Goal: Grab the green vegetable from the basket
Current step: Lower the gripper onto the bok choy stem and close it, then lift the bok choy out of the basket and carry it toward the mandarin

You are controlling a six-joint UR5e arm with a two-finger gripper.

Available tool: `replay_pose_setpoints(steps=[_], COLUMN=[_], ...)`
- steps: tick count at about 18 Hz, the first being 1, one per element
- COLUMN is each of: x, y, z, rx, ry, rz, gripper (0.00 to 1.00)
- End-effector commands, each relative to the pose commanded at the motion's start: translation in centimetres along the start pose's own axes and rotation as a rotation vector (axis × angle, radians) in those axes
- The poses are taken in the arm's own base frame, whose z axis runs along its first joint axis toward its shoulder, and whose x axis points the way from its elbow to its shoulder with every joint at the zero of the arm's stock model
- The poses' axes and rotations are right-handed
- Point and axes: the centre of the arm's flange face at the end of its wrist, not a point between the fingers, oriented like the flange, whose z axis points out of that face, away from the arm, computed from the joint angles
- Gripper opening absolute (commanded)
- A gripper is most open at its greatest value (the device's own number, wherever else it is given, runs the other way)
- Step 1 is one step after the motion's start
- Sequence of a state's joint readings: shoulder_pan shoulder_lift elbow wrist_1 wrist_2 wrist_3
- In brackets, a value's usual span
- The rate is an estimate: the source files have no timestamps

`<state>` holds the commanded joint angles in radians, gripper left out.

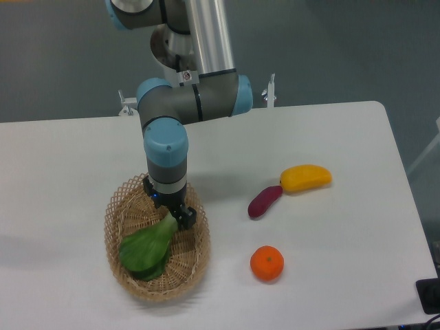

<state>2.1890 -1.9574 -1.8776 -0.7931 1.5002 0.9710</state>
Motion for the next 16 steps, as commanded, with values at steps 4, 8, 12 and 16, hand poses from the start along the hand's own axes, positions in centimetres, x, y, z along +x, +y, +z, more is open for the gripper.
replay_pose_setpoints(steps=[4, 8, 12, 16], x=[-0.3, -0.7, -1.1, -2.9], y=[-0.2, -0.6, -0.9, -1.3], z=[-0.6, -1.3, -2.2, -6.1], rx=[0.006, 0.016, 0.029, 0.071], ry=[-0.011, -0.024, -0.04, -0.099], rz=[-0.002, -0.001, 0.0, 0.005], gripper=[0.36, 0.36, 0.33, 0.34])
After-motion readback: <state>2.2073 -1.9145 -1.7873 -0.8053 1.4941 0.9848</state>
